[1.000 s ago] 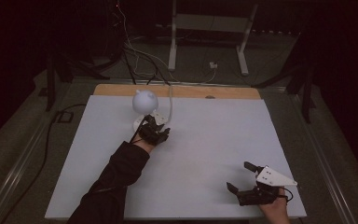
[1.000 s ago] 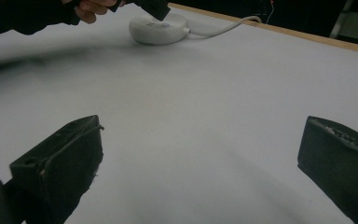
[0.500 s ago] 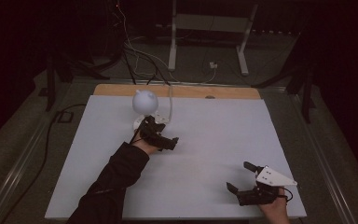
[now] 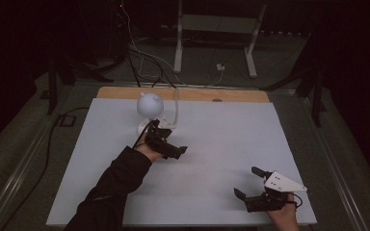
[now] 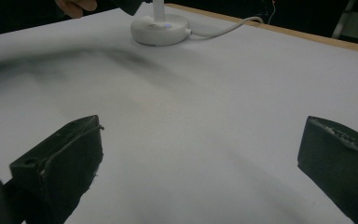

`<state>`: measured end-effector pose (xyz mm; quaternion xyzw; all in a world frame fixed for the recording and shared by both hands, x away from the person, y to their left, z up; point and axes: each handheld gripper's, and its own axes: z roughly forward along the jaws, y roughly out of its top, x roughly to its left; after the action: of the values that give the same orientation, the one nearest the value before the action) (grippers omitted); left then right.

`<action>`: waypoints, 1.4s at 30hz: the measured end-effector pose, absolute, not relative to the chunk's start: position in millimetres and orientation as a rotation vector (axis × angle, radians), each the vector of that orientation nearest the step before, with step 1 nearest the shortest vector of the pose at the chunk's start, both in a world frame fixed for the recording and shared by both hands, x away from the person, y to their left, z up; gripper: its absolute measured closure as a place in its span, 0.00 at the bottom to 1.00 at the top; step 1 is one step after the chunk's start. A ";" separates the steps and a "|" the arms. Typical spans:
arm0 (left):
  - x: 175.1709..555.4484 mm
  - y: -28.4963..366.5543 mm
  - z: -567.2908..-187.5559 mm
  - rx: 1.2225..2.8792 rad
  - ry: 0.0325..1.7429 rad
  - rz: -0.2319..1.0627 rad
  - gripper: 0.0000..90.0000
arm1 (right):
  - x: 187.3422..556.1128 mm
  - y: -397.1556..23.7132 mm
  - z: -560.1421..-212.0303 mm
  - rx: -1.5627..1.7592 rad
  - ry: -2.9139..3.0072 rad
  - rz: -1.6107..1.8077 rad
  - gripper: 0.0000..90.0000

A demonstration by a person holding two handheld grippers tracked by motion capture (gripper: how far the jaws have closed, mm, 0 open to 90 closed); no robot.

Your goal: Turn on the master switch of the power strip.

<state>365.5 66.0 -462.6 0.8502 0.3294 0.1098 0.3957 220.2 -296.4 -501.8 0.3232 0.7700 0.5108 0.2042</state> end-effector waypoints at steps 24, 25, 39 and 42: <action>325.6 110.3 -452.4 2.136 0.750 0.204 0.00 | 219.7 -293.7 -501.8 0.894 2.152 1.419 0.00; 323.7 112.6 -452.8 2.132 0.753 0.201 0.00 | 219.9 -293.7 -501.8 0.895 2.152 1.420 0.00; 291.0 134.9 -465.9 2.142 0.726 0.198 0.00 | 219.5 -293.0 -501.8 0.893 2.155 1.415 0.00; 284.8 138.4 -468.6 2.143 0.722 0.197 0.00 | 219.4 -293.1 -501.4 0.889 2.151 1.416 0.00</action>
<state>284.8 138.4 -468.6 0.8558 0.2885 0.0788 0.4221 219.4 -293.1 -501.4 0.3192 0.7725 0.5084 0.2070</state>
